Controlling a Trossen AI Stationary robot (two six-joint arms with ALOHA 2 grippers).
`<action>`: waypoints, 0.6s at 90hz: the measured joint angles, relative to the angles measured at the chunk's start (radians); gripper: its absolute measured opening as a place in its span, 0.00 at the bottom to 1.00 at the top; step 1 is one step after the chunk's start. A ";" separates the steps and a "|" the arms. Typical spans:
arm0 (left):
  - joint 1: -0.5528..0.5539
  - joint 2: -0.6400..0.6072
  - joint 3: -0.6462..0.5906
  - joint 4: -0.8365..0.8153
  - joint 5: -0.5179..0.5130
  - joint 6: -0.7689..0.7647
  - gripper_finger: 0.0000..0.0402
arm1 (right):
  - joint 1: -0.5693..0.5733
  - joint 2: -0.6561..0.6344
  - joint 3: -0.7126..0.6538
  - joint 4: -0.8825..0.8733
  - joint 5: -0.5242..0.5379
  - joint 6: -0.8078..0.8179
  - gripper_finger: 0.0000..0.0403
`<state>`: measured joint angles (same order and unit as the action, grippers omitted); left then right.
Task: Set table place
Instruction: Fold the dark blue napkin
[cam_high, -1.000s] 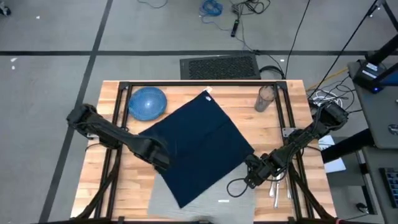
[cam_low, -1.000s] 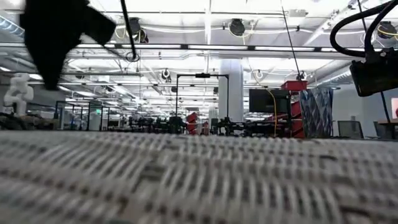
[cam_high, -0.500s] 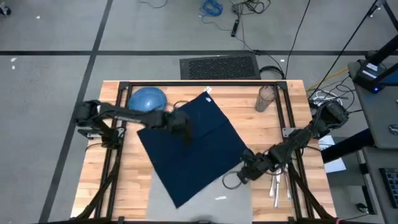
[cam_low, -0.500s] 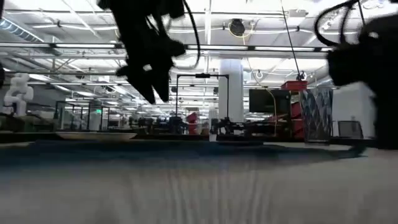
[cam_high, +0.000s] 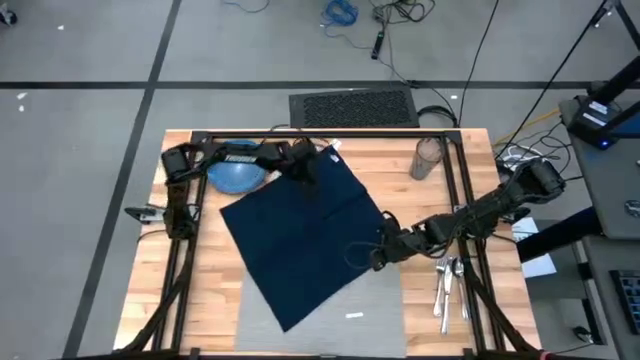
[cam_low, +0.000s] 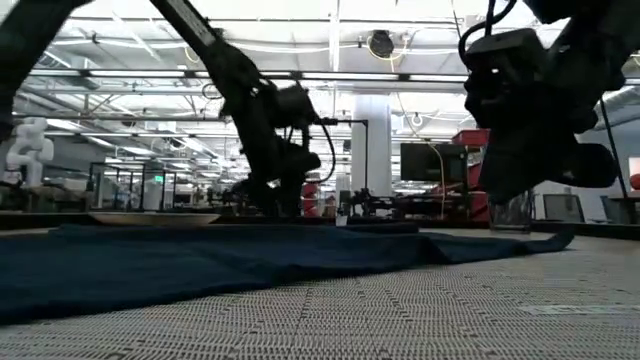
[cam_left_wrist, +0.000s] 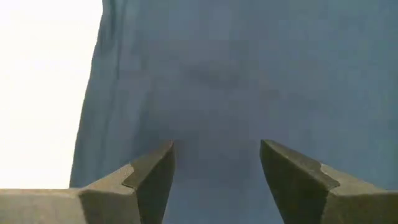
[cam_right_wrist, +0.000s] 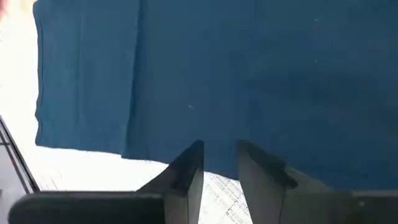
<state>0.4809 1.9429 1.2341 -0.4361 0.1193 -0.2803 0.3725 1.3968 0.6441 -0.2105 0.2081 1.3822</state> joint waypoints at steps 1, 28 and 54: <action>0.003 0.005 0.008 -0.002 0.004 0.003 0.54 | 0.000 0.000 0.000 0.000 0.000 0.003 0.20; 0.055 0.164 0.240 -0.101 0.055 0.084 0.54 | -0.008 0.000 0.001 -0.010 0.002 0.031 0.20; 0.069 0.332 0.564 -0.351 0.089 0.166 0.53 | -0.013 -0.001 0.002 -0.012 0.000 0.051 0.20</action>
<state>0.5498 2.2745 1.7979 -0.7874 0.2086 -0.1147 0.3599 1.3957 0.6460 -0.2223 0.2082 1.4337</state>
